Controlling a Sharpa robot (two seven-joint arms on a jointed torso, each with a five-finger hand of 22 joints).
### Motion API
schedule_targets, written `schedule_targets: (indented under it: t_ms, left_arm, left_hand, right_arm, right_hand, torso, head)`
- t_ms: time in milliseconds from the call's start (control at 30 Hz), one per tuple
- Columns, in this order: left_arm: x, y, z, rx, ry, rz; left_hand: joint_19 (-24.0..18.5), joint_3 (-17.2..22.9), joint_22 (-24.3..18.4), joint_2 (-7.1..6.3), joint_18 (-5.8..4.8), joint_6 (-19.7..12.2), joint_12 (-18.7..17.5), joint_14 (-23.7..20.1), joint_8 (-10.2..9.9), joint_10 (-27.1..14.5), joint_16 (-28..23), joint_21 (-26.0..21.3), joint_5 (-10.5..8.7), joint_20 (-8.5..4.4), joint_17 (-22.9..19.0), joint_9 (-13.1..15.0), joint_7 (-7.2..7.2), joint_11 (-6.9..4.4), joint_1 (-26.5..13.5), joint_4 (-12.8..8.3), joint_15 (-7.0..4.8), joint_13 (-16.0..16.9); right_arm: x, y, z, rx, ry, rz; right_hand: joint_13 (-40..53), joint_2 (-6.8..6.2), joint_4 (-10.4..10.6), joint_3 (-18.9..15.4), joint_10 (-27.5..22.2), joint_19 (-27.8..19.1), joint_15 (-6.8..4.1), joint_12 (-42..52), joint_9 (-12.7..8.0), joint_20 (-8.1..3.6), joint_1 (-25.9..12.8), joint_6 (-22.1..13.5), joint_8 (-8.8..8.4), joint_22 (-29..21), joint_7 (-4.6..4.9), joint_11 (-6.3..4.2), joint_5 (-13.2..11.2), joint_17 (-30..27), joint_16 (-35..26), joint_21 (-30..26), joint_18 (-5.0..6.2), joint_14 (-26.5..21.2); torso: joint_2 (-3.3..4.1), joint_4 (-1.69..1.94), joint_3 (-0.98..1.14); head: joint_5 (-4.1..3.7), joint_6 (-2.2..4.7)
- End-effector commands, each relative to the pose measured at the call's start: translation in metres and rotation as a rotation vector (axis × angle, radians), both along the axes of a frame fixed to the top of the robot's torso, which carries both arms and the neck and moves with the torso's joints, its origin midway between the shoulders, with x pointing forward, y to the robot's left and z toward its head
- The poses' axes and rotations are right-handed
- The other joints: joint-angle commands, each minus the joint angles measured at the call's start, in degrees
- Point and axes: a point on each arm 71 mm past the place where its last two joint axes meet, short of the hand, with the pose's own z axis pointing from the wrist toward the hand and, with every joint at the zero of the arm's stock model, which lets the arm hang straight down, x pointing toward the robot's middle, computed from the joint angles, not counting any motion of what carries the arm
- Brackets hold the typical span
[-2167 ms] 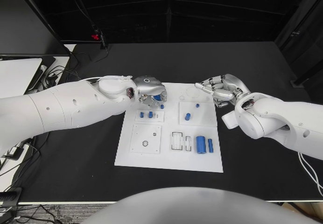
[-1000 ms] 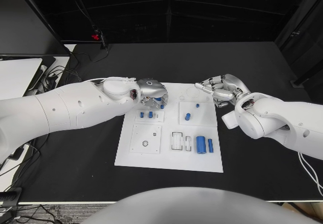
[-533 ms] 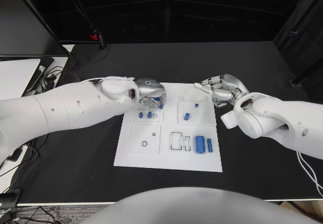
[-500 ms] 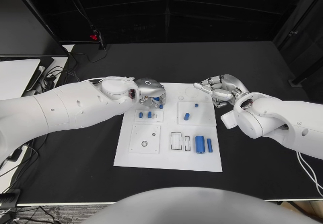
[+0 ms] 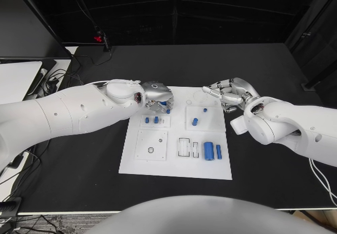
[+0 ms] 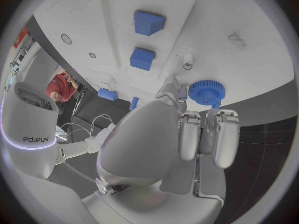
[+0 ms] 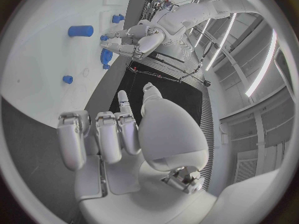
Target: Assemble the parts on the task board
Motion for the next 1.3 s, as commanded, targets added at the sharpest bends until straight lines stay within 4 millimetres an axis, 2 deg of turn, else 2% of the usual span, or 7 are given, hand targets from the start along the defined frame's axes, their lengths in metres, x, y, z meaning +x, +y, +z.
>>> schedule_targets:
  t_ms: [33, 1000, 1300]
  left_arm:
    - [-0.0025, -0.0011, -0.0045, 0.027, 0.023, -0.021]
    - [-0.0043, -0.007, -0.0076, 0.051, 0.055, -0.029]
    - [-0.0049, -0.0085, -0.0088, 0.062, 0.069, -0.032]
  left_hand:
    - [6.2, 0.3, 15.1, -0.12, -0.37, 0.3, -0.2, 6.1, -0.4, 0.2, 0.0, 0.2, -0.27, -0.31, 15.1, -0.1, 0.07, 0.05, -0.8, 0.2, -0.09, 0.0]
    - [6.2, 1.0, 15.1, 0.39, -0.37, 1.4, -0.3, 6.1, -0.4, 1.3, 0.0, 0.2, -0.26, -0.3, 15.1, 0.0, 0.05, 0.03, -1.6, 0.1, -0.12, 0.0]
    - [6.2, 2.1, 15.1, 1.02, -0.37, 3.5, 0.0, 6.1, 0.2, 3.3, 0.0, 0.2, -0.26, -0.42, 15.1, 0.4, -0.38, -0.45, -1.2, 0.0, -0.5, 0.1]
  right_arm:
    - [-0.0002, 0.0016, 0.0012, 0.01, -0.004, 0.011]
    - [0.0002, 0.0021, 0.001, 0.01, -0.003, 0.011]
    - [0.0002, 0.0022, 0.001, 0.01, -0.003, 0.012]
  right_hand:
    - [15.1, 0.63, 0.0, -0.4, 6.1, 5.9, 0.3, 0.1, 0.1, 0.36, 0.1, -0.3, 0.27, 15.1, 0.08, 0.3, 0.2, 15.1, 0.1, 0.2, -0.42, 6.1]
    - [15.1, 0.63, 0.0, -0.4, 6.1, 5.9, 0.3, 0.1, 0.1, 0.36, 0.1, -0.3, 0.27, 15.1, 0.08, 0.3, 0.2, 15.1, 0.1, 0.2, -0.42, 6.1]
    - [15.1, 0.63, 0.0, -0.4, 6.1, 5.9, 0.3, 0.1, 0.1, 0.36, 0.1, -0.3, 0.27, 15.1, 0.08, 0.3, 0.2, 15.1, 0.1, 0.2, -0.42, 6.1]
  torso:
    - [0.04, 0.05, 0.01]
    - [0.01, 0.01, 0.0]
    - [0.0, -0.01, 0.01]
  head:
    - [-0.09, 0.0]
    - [-0.06, 0.0]
    - [-0.16, 0.0]
